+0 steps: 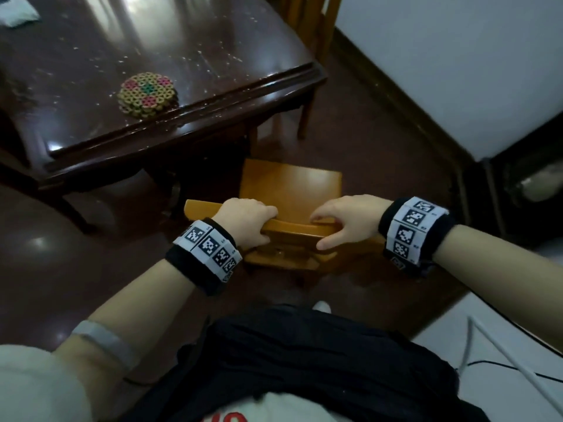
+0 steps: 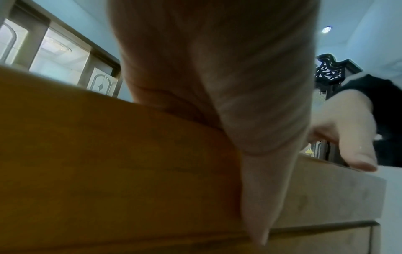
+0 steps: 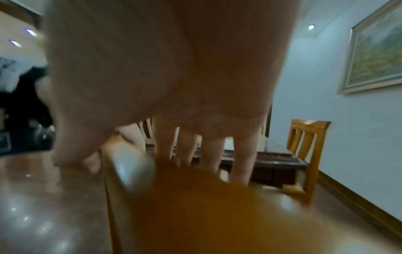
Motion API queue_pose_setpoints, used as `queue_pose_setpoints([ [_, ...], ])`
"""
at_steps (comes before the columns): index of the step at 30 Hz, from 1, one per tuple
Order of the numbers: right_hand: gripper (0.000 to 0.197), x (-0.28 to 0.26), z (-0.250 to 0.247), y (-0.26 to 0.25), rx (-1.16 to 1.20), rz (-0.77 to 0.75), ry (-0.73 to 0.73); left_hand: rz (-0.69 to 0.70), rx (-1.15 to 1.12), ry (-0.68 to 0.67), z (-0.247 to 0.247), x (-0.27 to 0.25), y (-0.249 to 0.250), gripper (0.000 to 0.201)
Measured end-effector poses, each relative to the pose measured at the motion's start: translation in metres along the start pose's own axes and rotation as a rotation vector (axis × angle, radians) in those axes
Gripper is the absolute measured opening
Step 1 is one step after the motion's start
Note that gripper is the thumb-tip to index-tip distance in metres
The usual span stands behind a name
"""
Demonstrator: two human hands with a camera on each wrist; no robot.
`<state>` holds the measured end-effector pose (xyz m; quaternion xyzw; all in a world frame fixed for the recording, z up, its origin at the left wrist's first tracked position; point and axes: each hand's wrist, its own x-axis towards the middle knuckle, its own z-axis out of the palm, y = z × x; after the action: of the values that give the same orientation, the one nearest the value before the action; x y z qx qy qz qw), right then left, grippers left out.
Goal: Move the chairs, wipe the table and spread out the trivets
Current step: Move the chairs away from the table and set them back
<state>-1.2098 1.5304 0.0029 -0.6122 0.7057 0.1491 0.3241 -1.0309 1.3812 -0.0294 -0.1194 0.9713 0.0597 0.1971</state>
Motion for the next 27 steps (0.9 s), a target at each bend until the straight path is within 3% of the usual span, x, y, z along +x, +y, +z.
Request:
queue_pose_setpoints([
  [4,0.075,0.006,0.035,-0.014,-0.027,0.112,0.256,-0.036,-0.018,-0.013,0.000,0.001,-0.007,0.040],
  [9,0.070,0.019,0.054,-0.019,-0.137,0.176,0.446,-0.020,0.081,0.019,0.004,0.010,-0.008,0.052],
  [17,0.067,0.026,0.048,-0.005,-0.155,0.131,0.498,0.055,0.142,0.135,0.001,0.022,-0.016,0.053],
  [27,0.069,0.048,0.014,0.048,-0.178,0.115,0.532,-0.093,0.107,0.207,-0.014,0.065,-0.014,0.051],
])
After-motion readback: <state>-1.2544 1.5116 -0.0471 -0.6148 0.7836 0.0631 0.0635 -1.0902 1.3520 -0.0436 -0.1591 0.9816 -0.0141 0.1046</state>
